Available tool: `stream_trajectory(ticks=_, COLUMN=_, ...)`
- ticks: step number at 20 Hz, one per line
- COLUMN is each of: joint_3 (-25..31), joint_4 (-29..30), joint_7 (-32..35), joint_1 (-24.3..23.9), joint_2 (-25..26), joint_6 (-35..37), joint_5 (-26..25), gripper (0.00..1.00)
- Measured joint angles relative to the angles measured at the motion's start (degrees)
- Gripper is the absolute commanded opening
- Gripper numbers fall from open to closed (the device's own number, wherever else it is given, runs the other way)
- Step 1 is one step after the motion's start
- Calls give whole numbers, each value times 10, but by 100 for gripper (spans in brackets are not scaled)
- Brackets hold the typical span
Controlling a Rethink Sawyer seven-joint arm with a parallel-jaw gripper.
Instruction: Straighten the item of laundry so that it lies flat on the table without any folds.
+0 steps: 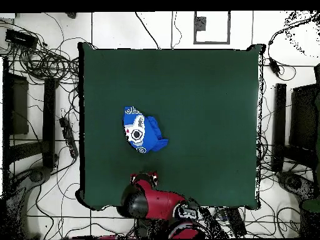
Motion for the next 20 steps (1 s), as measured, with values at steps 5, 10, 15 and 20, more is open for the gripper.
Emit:
stream_trajectory(ticks=5, joint_3=-1, joint_4=4, joint_7=10, joint_1=14, joint_2=21, joint_6=-25, joint_5=21, gripper=100)
stream_trajectory(ticks=10, joint_3=-8, joint_4=10, joint_7=36, joint_1=37, joint_2=20, joint_6=-26, joint_5=62, gripper=100)
stream_trajectory(ticks=15, joint_3=-8, joint_4=15, joint_7=54, joint_1=42, joint_2=17, joint_6=-26, joint_5=81, gripper=100)
stream_trajectory(ticks=20, joint_3=-3, joint_4=16, joint_7=54, joint_1=53, joint_2=3, joint_6=-15, joint_5=92, gripper=100)
